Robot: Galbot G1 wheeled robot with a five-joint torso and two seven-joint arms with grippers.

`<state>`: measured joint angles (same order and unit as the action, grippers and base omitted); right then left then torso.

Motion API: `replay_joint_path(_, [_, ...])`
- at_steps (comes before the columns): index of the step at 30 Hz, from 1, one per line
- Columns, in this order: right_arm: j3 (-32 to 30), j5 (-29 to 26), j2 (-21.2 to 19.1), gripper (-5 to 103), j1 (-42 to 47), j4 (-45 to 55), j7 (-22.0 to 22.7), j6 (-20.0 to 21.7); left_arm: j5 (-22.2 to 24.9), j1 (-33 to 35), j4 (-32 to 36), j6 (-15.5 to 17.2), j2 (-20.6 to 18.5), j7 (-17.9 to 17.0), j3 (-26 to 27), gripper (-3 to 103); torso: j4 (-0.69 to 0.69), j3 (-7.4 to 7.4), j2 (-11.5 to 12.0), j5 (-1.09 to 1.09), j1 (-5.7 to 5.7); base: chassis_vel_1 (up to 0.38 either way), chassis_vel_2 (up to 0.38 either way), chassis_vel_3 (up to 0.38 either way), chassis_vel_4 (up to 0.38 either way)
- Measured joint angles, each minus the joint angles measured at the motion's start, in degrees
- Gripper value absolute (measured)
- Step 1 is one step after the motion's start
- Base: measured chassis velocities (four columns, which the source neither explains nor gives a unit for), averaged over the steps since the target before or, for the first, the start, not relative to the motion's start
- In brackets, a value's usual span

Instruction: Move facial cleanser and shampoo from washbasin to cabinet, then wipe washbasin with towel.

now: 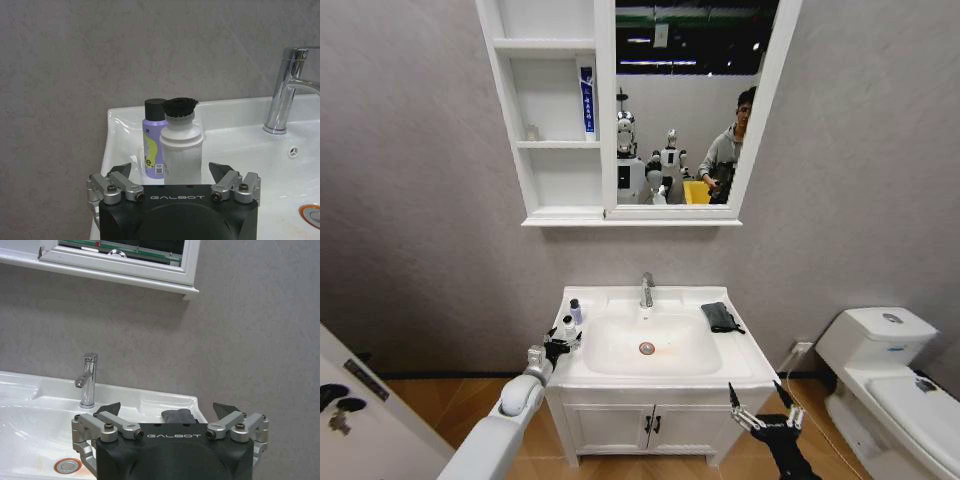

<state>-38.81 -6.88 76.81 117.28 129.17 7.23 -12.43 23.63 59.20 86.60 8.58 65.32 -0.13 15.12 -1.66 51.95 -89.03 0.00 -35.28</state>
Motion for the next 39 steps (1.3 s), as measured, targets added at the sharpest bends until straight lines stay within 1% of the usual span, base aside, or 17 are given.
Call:
replay_joint_path(2, [0.0,-0.1,0.0,100,-0.1,-0.1,0.0,0.0,-0.1,0.5,0.3,0.0,-0.1,0.6,-0.2,76,0.01,0.0,0.0,0.0,0.0,0.0,0.0,0.0,0.0])
replay_joint_path(3, [0.0,-0.1,0.0,100,-0.1,-0.1,0.0,0.0,-0.1,0.5,0.3,0.0,-0.1,0.6,-0.2,76,0.01,0.0,0.0,0.0,0.0,0.0,0.0,0.0,0.0])
replay_joint_path(5, [0.2,-0.1,0.2,100,-0.2,-0.1,-0.1,0.1,-0.1,0.9,0.9,0.0,-0.2,1.0,-0.2,65,0.0,0.0,0.0,0.0,0.01,0.0,0.0,0.0,0.0])
replay_joint_path(8, [0.3,-0.1,0.3,100,-0.3,-0.1,-0.1,0.1,-0.1,1.1,1.1,0.0,-0.3,1.1,-0.1,59,0.0,0.0,0.0,0.0,0.0,0.0,0.0,0.0,0.0])
replay_joint_path(10, [0.4,-0.1,0.5,100,-0.4,-0.1,0.5,0.1,0.2,1.6,2.1,0.2,-0.5,1.2,0.3,49,0.0,0.0,0.0,0.0,0.0,0.0,0.0,0.0,0.0])
replay_joint_path(13, [0.4,-0.2,0.6,100,-0.3,0.0,0.8,0.1,0.2,2.0,2.7,0.2,-0.7,1.2,0.6,44,0.0,0.0,0.0,-0.01,0.0,0.0,0.0,0.0,0.0])
replay_joint_path(15, [0.4,-0.2,0.7,100,-0.4,0.0,1.2,0.0,0.2,2.9,3.9,0.4,-1.0,1.2,1.5,34,-0.01,0.0,0.0,-0.01,0.0,0.0,0.0,0.0,0.0])
replay_joint_path(22, [1.5,-0.1,1.1,100,-1.0,-0.2,1.7,-0.1,0.4,7.6,8.6,0.5,-3.0,1.1,5.4,32,0.02,0.0,0.0,-0.01,0.0,0.0,0.0,0.0,0.0])
replay_joint_path(25, [1.7,0.0,1.1,100,-1.2,-0.2,1.7,-0.1,0.5,10.3,14.0,0.8,-5.3,0.9,7.7,32,0.01,0.0,0.0,-0.01,0.0,0.0,0.0,0.0,0.0])
replay_joint_path(27, [1.8,0.0,1.1,100,-1.4,-0.1,1.7,-0.1,1.6,11.3,19.0,1.6,-8.0,0.3,9.2,32,0.0,-0.01,0.0,-0.01,0.01,0.0,0.0,0.0,0.0])
replay_joint_path(30, [1.8,0.1,1.1,100,-1.5,-0.1,1.7,-0.1,2.2,11.6,20.8,1.9,-9.5,0.3,9.9,32,-0.01,-0.01,0.0,0.0,0.0,0.0,0.0,0.0,0.0])
replay_joint_path(32, [1.9,0.3,1.3,100,-1.5,0.1,1.7,-0.1,4.7,11.7,24.9,2.9,-13.6,-0.4,11.9,32,0.0,0.0,0.0,-0.01,0.0,0.0,0.0,0.0,0.0])
replay_joint_path(33, [1.9,0.3,1.3,100,-1.5,0.1,1.7,-0.1,4.7,11.7,24.9,2.9,-13.6,-0.4,11.9,32,0.0,0.0,0.0,-0.01,0.0,0.0,0.0,0.0,0.0])
replay_joint_path(34, [2.0,0.5,1.4,100,-1.5,0.1,1.7,-0.2,7.1,10.9,27.1,4.3,-16.5,-2.0,13.2,32,0.01,-0.01,0.0,-0.01,0.01,0.0,0.0,0.0,0.0])
replay_joint_path(35, [2.0,0.5,1.4,100,-1.5,0.1,1.7,-0.2,7.1,10.9,27.1,4.3,-16.5,-2.0,13.2,32,0.01,-0.01,0.0,-0.01,0.01,0.0,0.0,0.0,0.0])
replay_joint_path(38, [2.0,0.7,1.7,100,-1.5,0.2,1.7,-0.2,16.0,5.7,30.4,9.4,-22.7,-6.5,14.2,32,0.01,-0.01,0.0,-0.01,0.0,0.0,0.0,0.0,0.0])
replay_joint_path(39, [2.0,0.7,1.7,100,-1.5,0.2,1.7,-0.2,16.0,5.7,30.4,9.4,-22.7,-6.5,14.2,32,0.01,-0.01,0.0,-0.01,0.0,0.0,0.0,0.0,0.0])
